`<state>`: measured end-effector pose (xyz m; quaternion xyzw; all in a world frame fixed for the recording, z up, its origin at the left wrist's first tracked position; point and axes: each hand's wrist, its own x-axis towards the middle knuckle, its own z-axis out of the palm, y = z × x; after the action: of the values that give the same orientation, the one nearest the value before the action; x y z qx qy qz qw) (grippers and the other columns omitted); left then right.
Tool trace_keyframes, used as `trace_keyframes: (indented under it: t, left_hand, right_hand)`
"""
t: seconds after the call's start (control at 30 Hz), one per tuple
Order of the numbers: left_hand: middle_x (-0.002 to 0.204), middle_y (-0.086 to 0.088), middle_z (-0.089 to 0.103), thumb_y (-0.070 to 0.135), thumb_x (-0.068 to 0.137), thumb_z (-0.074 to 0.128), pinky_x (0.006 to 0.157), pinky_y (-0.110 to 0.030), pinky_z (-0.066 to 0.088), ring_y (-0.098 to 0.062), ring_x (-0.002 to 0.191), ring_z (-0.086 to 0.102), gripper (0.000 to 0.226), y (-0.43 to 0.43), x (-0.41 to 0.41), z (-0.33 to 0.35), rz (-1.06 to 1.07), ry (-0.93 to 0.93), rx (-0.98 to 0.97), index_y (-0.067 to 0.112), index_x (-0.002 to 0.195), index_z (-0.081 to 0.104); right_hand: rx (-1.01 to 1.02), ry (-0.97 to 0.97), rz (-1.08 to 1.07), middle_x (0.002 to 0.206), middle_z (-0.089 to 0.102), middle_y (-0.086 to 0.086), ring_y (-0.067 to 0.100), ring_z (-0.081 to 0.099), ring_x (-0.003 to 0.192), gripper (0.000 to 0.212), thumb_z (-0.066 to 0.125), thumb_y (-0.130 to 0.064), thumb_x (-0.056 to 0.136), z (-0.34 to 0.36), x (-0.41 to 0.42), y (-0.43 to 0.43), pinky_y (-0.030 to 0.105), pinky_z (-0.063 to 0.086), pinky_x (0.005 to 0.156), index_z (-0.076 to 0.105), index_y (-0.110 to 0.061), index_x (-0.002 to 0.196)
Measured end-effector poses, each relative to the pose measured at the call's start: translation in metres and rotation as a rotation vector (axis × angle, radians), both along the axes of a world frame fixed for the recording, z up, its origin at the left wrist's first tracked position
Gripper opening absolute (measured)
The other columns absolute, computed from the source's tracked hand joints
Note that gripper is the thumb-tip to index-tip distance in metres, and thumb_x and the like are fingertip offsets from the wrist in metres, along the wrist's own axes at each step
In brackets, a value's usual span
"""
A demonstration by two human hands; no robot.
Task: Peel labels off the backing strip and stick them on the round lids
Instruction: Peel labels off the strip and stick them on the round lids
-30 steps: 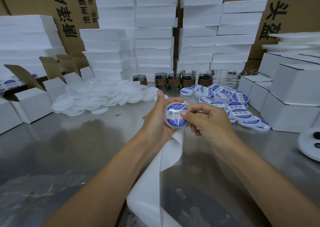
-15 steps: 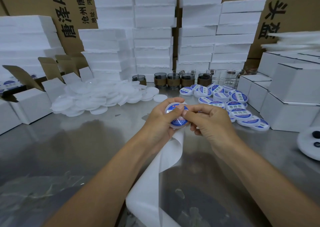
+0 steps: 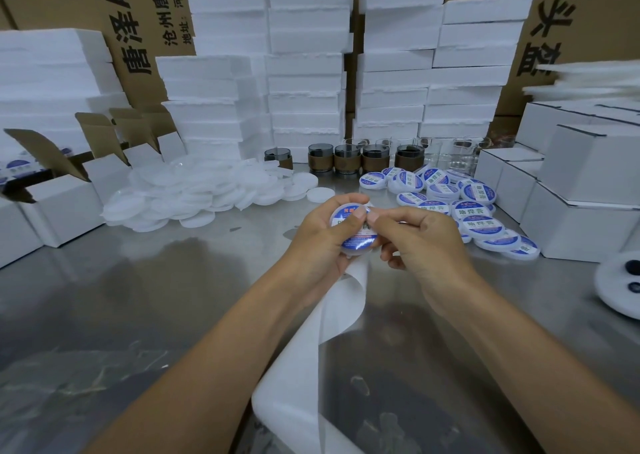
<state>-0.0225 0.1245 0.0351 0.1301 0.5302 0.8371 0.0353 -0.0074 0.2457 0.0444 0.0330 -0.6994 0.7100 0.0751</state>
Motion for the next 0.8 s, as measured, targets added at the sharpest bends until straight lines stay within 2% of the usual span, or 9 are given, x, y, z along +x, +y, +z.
trace_keyframes:
  t: [0.23, 0.43, 0.57, 0.67, 0.8]
  left_hand:
    - [0.097, -0.015, 0.063, 0.001, 0.094, 0.047, 0.075, -0.029, 0.058, -0.020, 0.082, 0.066, 0.016, 0.000, -0.001, -0.001, 0.008, -0.005, -0.008, 0.012, 0.094, 0.059]
    - [0.086, -0.009, 0.064, 0.001, 0.094, 0.047, 0.071, -0.027, 0.057, -0.015, 0.072, 0.065, 0.015, 0.001, -0.001, -0.002, 0.013, 0.002, -0.022, 0.010, 0.092, 0.058]
    - [0.090, -0.012, 0.063, 0.001, 0.095, 0.044, 0.072, -0.028, 0.057, -0.020, 0.078, 0.064, 0.016, 0.002, 0.000, -0.002, 0.011, 0.011, -0.037, 0.010, 0.094, 0.057]
    - [0.091, -0.012, 0.065, 0.001, 0.096, 0.042, 0.068, -0.026, 0.057, -0.019, 0.078, 0.066, 0.017, 0.002, 0.001, -0.002, 0.000, 0.029, -0.029, 0.008, 0.096, 0.057]
    - [0.093, -0.013, 0.065, 0.004, 0.098, 0.039, 0.069, -0.025, 0.057, -0.019, 0.082, 0.068, 0.019, 0.004, 0.001, -0.002, -0.023, 0.034, -0.021, 0.007, 0.098, 0.058]
  right_hand:
    - [-0.005, 0.009, -0.007, 0.045, 0.059, -0.005, 0.005, 0.046, 0.038, 0.014, 0.067, -0.015, 0.081, -0.001, 0.000, 0.000, 0.012, 0.041, 0.042, 0.068, -0.017, 0.067]
    - [0.075, 0.075, -0.039, 0.045, 0.060, -0.006, 0.001, 0.049, 0.038, 0.014, 0.067, -0.014, 0.082, -0.006, -0.003, -0.001, 0.012, 0.042, 0.044, 0.064, -0.012, 0.069]
    - [0.167, 0.165, -0.117, 0.049, 0.061, -0.001, 0.006, 0.053, 0.043, 0.016, 0.069, -0.018, 0.080, -0.010, -0.004, -0.001, 0.020, 0.046, 0.053, 0.063, -0.017, 0.066]
    - [0.209, 0.231, -0.154, 0.043, 0.055, -0.005, 0.008, 0.051, 0.044, 0.017, 0.071, -0.021, 0.078, -0.012, -0.005, -0.001, 0.026, 0.047, 0.058, 0.061, -0.020, 0.064]
    - [0.365, 0.358, -0.217, 0.038, 0.046, -0.008, 0.005, 0.042, 0.040, 0.017, 0.068, -0.023, 0.081, -0.015, -0.006, -0.001, 0.017, 0.038, 0.051, 0.059, -0.020, 0.067]
